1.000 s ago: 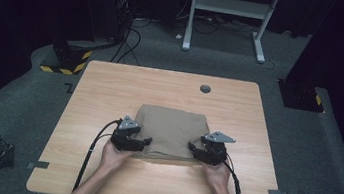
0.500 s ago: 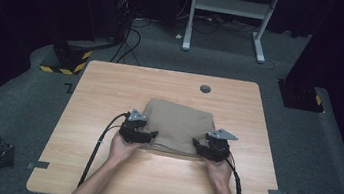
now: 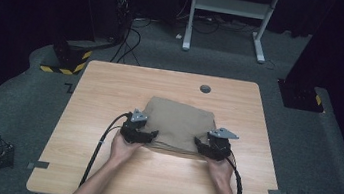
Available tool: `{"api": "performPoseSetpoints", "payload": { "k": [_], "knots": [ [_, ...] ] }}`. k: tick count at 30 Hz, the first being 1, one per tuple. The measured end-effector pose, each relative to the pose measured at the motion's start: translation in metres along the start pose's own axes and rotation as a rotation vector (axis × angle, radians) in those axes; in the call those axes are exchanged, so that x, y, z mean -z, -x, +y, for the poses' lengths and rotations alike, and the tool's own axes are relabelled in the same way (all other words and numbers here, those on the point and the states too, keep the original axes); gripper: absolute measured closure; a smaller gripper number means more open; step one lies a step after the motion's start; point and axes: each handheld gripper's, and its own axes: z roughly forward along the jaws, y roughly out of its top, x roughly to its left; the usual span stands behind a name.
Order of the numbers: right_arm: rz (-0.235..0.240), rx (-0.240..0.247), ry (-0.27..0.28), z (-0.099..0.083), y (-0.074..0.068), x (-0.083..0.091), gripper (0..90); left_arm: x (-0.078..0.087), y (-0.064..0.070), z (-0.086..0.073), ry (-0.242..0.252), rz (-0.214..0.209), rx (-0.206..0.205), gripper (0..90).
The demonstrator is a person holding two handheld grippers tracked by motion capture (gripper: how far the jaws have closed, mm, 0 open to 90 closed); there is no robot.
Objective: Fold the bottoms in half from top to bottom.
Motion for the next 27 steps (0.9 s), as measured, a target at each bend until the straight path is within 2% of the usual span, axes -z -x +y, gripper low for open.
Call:
{"api": "performPoseSetpoints", "payload": {
  "k": [2, 5, 9, 12, 15, 18, 21, 27],
  "knots": [
    [0.002, -0.005, -0.004, 0.0, 0.002, -0.004, 38.6, -0.004, -0.003, 0.001, -0.008, -0.009, 0.025, 29.3],
    [0.007, -0.03, -0.023, 0.003, 0.005, -0.01, 38.4, -0.009, -0.007, 0.007, -0.018, 0.009, 0.013, 29.0],
    [0.005, -0.04, -0.014, 0.007, 0.01, -0.015, 38.2, -0.008, -0.011, 0.008, -0.009, 0.004, 0.036, 28.5],
    [0.01, -0.034, -0.003, 0.006, 0.01, -0.008, 38.1, 0.002, -0.01, 0.005, 0.003, 0.022, 0.024, 29.1],
    [0.017, -0.051, 0.017, 0.002, 0.011, 0.004, 37.8, 0.019, -0.012, -0.001, 0.019, 0.029, 0.044, 29.1],
    [0.017, -0.062, 0.052, -0.002, 0.012, 0.02, 37.9, 0.037, -0.012, -0.006, 0.063, 0.03, 0.04, 29.4],
    [0.0, -0.061, 0.055, -0.009, 0.017, 0.028, 37.9, 0.043, -0.017, -0.012, 0.062, 0.034, 0.046, 29.6],
    [-0.025, -0.093, 0.048, -0.017, 0.029, 0.033, 39.3, 0.048, -0.026, -0.023, 0.049, 0.063, 0.067, 29.5]
  ]
}}
